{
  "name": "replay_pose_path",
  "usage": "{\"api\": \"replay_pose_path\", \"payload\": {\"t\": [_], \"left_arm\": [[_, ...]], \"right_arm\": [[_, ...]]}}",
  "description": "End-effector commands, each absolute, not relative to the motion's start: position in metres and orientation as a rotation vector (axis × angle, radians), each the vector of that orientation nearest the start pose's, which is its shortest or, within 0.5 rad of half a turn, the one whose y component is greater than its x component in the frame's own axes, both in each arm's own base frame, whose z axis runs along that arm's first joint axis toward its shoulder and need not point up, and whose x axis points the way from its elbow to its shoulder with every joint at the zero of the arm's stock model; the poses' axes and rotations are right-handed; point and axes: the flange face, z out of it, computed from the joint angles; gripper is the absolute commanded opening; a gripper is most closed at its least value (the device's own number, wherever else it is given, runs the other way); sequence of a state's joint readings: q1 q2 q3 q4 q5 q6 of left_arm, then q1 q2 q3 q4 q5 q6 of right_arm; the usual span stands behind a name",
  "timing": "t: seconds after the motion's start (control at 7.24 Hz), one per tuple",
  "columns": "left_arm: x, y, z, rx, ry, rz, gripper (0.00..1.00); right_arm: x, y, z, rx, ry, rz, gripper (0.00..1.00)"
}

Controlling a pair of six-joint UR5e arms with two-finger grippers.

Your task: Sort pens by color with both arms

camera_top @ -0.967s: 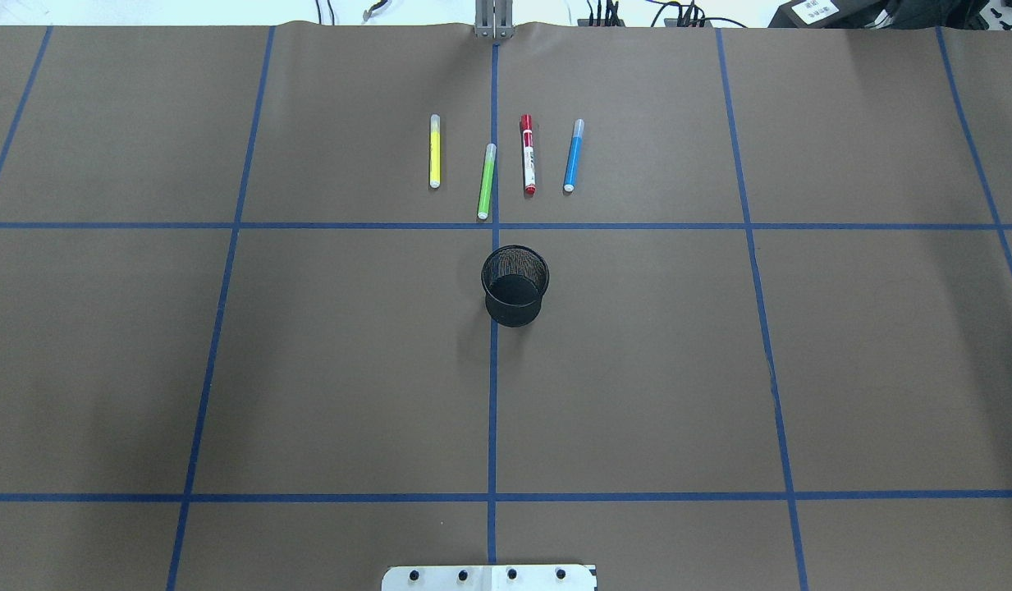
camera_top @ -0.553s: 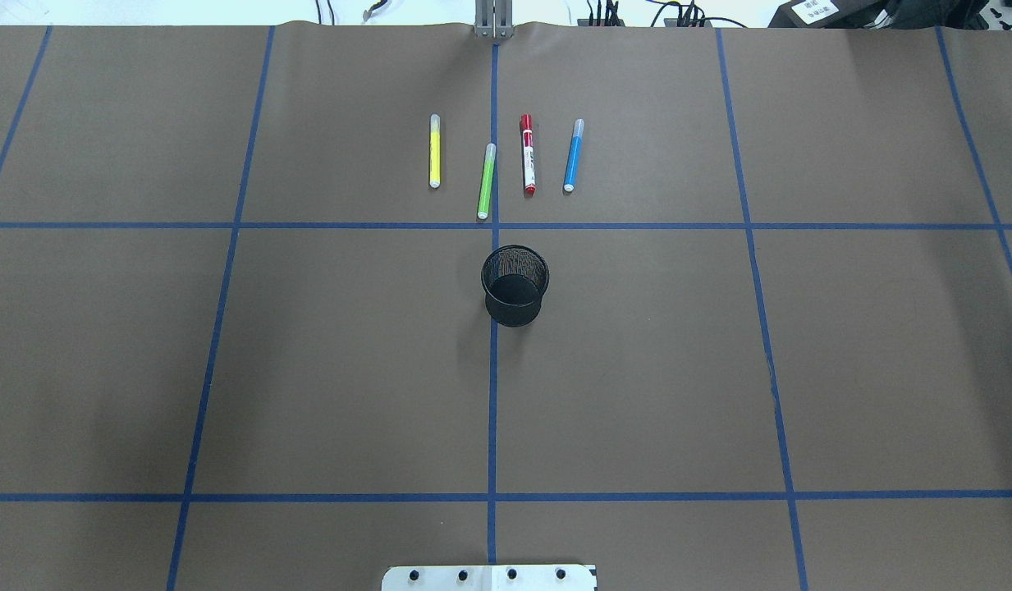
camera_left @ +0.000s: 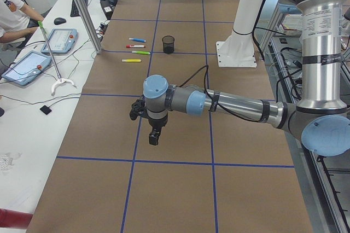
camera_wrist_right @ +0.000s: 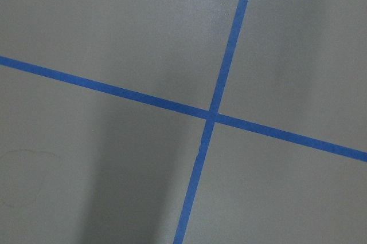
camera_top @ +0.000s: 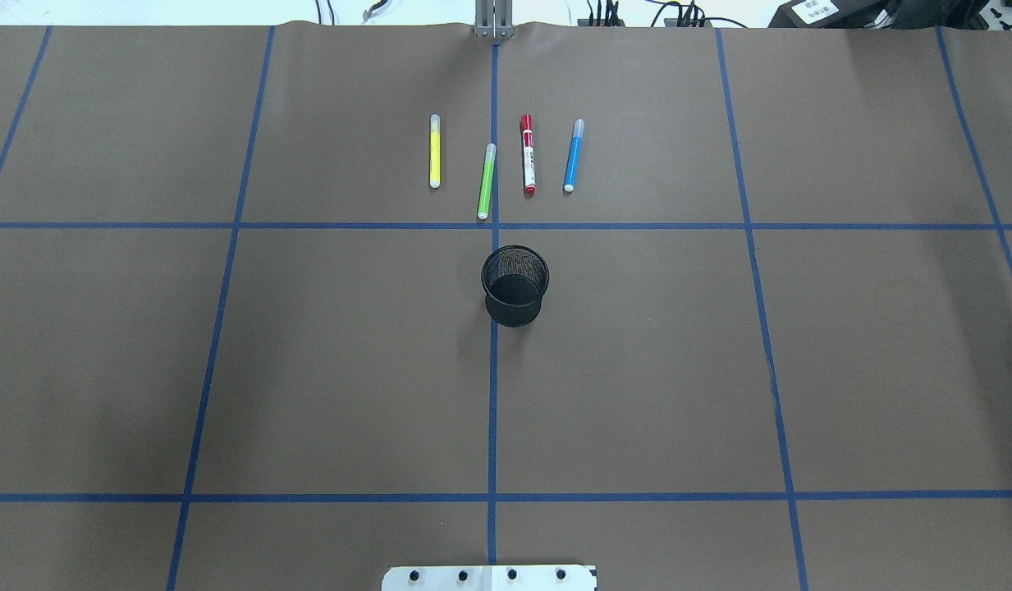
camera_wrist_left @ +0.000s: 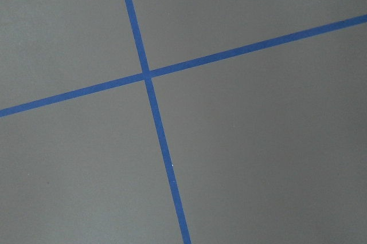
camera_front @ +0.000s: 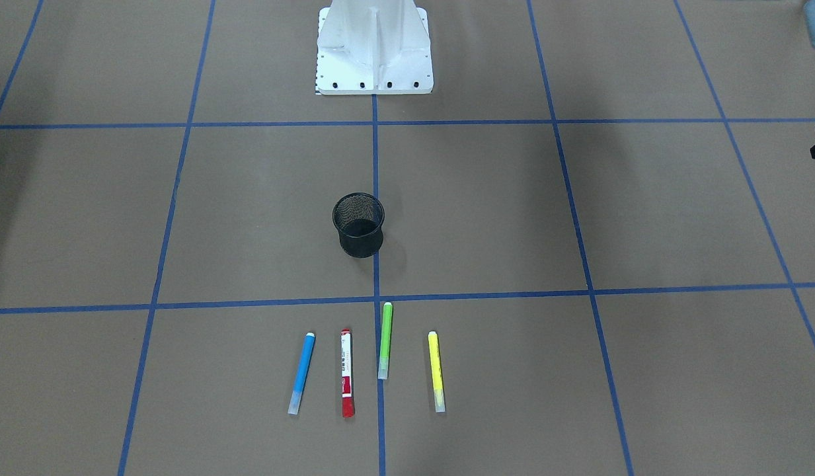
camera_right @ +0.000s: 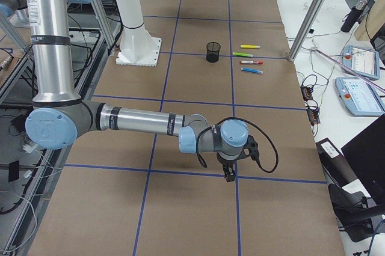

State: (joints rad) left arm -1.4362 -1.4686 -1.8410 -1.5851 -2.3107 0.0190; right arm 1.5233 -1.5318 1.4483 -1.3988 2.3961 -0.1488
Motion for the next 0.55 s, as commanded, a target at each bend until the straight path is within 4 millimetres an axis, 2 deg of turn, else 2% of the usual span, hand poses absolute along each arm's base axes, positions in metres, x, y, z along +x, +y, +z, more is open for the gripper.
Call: {"api": "replay_pose_path", "payload": {"t": [0.0, 0.14, 0.28, 0.41], "left_arm": [[-0.0042, -0.4593, 0.5684, 0.139, 0.769, 0.216, 1.00], [-0.0048, -0.4586, 0.5665, 0.143, 0.772, 0.217, 1.00], [-0.0072, -0.4578, 0.5636, 0.151, 0.769, 0.215, 1.00], [-0.0062, -0.4578, 0.5697, 0.134, 0.773, 0.208, 1.00]], "right_arm": [[0.0357, -0.5139, 0.6795, 0.125, -0.821, -0.222, 0.99], [0.0363, -0.5097, 0.6863, 0.116, -0.816, -0.219, 0.99], [0.0364, -0.5083, 0.6840, 0.124, -0.815, -0.225, 0.99], [0.0374, -0.5045, 0.6833, 0.126, -0.815, -0.225, 0.99]]}}
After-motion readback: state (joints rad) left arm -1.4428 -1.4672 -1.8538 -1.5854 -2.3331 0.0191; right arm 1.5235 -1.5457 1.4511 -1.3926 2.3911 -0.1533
